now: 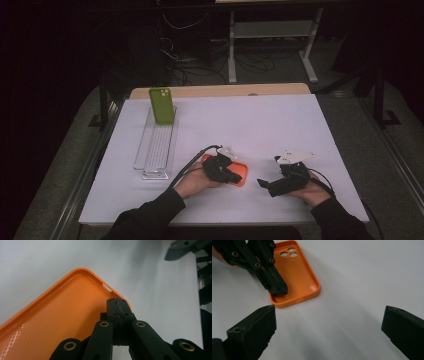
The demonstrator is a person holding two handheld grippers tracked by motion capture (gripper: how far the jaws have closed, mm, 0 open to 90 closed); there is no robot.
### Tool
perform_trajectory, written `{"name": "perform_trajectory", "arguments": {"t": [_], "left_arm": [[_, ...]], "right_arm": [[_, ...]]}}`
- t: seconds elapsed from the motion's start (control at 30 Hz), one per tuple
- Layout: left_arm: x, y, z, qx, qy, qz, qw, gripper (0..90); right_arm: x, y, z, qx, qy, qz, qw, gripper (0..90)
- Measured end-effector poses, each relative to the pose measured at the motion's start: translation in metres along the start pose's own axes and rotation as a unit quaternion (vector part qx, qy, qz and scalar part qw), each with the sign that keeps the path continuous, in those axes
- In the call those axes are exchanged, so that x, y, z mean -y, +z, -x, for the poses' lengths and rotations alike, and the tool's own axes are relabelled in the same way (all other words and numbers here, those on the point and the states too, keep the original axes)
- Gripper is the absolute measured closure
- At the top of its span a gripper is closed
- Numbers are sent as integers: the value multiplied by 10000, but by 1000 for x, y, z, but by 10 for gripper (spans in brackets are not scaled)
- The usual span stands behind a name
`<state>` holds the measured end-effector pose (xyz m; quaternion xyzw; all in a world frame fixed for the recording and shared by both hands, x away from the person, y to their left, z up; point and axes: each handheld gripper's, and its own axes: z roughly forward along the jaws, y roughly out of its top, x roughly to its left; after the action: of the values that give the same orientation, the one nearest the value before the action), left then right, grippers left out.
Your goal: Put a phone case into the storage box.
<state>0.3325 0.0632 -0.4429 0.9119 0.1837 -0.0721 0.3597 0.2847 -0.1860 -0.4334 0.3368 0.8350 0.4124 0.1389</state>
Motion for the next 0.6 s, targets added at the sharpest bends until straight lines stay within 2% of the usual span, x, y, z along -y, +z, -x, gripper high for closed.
{"name": "perform_trajectory", "arguments": {"t": [0.17, 0.27, 0.33, 0.37, 0.43, 0.5, 0.6], "left_arm": [[2, -1, 2, 86, -20, 0, 10000, 897], [1, -4, 2, -57, 76, -7, 10000, 896], [-1, -16, 0, -176, 199, 68, 9996, 877], [-2, -20, 1, -199, 129, 173, 9996, 848], [-3, -35, 1, -293, 144, 364, 9988, 795], [-1, -46, 0, -317, 119, 529, 9980, 682], [4, -62, -2, -410, 153, 621, 9971, 560]], "right_arm": [[0, 0, 0, -2, 9, -3, 10000, 0], [0, 1, 0, -8, 2, -3, 10000, 0], [0, 0, -1, -10, -6, -3, 10000, 0], [0, 0, 0, -12, -12, -3, 10000, 0], [0, 0, 0, -7, -5, 2, 10000, 0], [0, 1, 0, -14, -2, -2, 10000, 0], [0, 1, 0, -23, -5, -6, 10000, 0]]}}
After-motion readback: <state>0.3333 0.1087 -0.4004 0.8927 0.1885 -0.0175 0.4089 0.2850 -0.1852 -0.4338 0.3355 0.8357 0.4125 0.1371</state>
